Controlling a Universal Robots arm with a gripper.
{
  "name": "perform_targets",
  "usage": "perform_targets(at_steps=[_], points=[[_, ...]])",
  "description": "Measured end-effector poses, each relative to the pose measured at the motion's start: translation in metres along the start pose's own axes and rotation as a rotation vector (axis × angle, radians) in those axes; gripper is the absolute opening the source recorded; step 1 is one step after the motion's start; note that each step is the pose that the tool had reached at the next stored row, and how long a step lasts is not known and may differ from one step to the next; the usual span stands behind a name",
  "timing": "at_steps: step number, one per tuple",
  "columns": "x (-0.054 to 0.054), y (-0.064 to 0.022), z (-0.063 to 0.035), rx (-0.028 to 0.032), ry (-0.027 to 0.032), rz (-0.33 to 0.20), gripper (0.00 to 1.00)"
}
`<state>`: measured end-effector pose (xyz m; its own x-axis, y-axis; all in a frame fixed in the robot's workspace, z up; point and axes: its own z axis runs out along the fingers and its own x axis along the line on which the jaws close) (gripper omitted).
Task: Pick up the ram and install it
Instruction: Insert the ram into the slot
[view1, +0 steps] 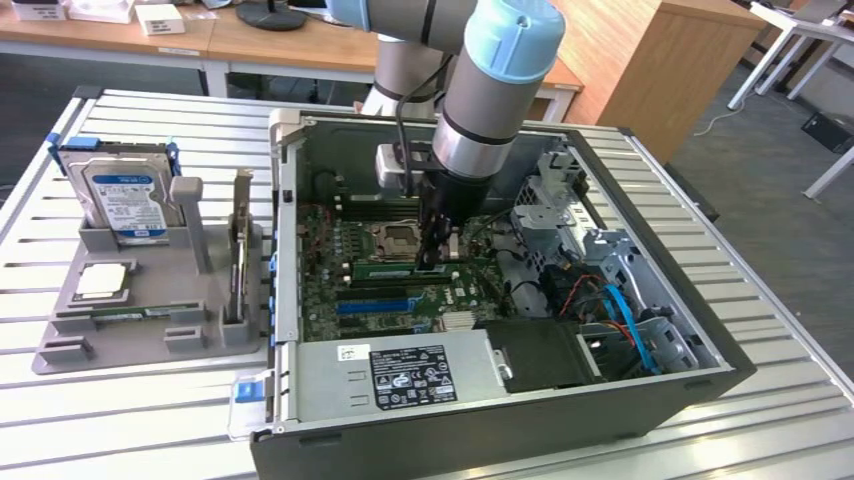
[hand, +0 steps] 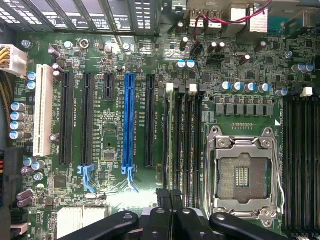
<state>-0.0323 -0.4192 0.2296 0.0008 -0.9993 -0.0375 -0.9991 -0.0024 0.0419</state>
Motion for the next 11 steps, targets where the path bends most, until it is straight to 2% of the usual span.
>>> perform_targets(at_steps=[11], points=[[0.0002, -0.0001, 0.0027, -0.0002, 0.0004, 0.000, 0.11]])
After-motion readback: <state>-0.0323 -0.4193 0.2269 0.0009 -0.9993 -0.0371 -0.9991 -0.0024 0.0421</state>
